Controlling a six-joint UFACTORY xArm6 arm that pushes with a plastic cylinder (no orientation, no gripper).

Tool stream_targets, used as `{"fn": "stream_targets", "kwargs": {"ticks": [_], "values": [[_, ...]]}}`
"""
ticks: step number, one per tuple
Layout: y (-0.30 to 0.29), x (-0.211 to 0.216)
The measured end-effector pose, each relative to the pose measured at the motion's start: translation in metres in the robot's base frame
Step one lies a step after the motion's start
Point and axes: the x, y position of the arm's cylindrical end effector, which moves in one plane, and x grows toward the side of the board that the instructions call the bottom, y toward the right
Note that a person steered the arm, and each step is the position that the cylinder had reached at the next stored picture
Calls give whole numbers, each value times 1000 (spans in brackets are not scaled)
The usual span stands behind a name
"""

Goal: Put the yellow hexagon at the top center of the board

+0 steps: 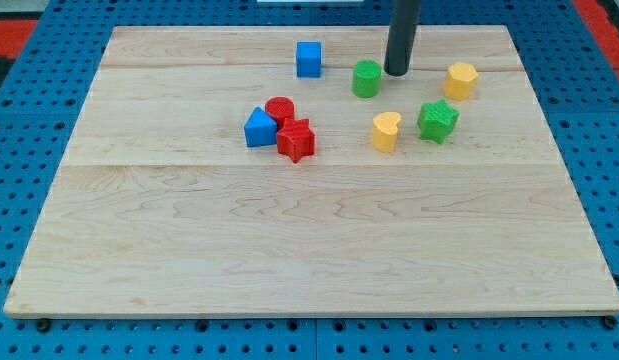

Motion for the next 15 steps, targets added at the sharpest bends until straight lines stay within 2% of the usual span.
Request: {"fn": "stream_targets", "kwargs": {"ticks": [2, 3, 4, 5, 8, 10, 13, 15], "values": [[30, 6], [30, -4], [31, 8], [32, 37], [112, 60], [106, 33], [66, -19], [51, 12]]}}
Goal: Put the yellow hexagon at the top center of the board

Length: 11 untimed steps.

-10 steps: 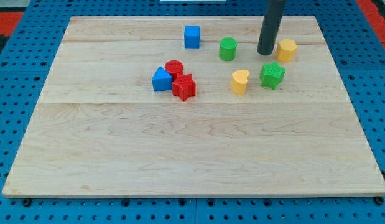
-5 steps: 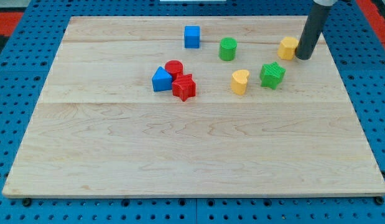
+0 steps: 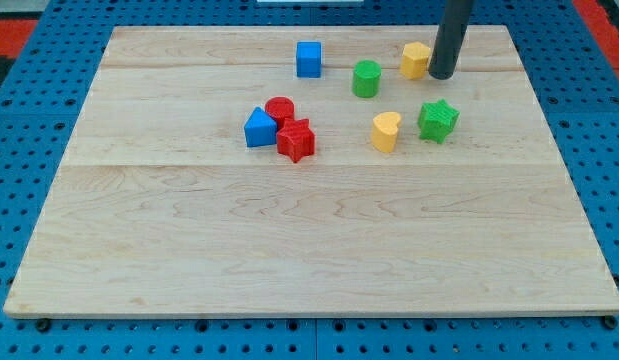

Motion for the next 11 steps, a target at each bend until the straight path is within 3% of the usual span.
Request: {"fn": "stream_targets", "kwargs": {"ticks": [5, 8, 10, 11], "values": [[-76, -77], [-146, -92], [-110, -68], [-101, -102]]}}
